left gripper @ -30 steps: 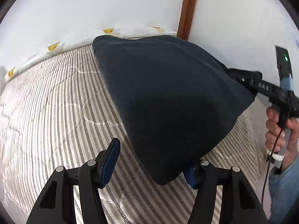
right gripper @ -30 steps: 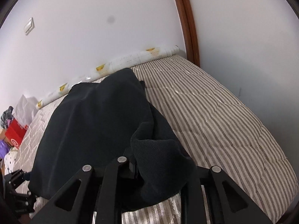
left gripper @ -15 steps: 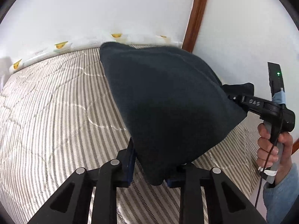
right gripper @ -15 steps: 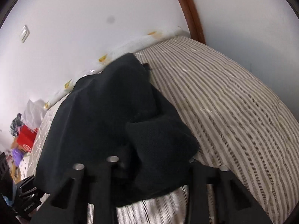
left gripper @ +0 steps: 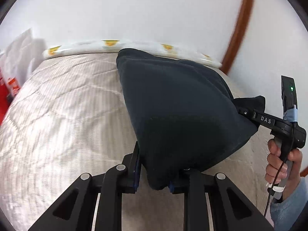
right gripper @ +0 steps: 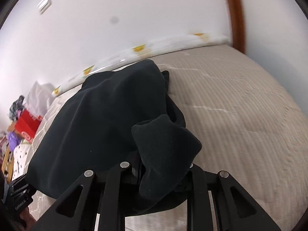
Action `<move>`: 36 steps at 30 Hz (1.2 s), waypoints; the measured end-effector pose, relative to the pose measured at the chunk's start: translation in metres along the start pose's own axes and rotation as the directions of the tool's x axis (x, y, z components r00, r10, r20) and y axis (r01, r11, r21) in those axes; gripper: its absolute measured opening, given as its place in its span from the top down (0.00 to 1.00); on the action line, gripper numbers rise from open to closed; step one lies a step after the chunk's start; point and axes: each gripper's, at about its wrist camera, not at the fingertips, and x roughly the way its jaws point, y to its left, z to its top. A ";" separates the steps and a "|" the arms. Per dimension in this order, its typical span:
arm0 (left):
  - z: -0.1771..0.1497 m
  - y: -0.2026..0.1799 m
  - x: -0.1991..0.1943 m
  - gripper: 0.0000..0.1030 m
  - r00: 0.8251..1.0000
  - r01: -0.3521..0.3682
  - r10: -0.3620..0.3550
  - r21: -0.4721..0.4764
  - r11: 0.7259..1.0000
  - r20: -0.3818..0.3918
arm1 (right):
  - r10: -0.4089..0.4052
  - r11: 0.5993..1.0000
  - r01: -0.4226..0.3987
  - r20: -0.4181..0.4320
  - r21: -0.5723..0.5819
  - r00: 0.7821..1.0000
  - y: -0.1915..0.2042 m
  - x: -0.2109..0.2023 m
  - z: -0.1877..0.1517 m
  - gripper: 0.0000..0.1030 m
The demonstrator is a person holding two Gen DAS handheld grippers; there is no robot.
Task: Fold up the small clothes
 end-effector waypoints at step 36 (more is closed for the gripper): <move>-0.007 0.028 -0.038 0.60 1.000 0.014 -0.013 0.026 1.000 -0.025 | -0.068 0.963 0.058 -0.029 -0.262 0.997 0.043 0.003 0.009 0.90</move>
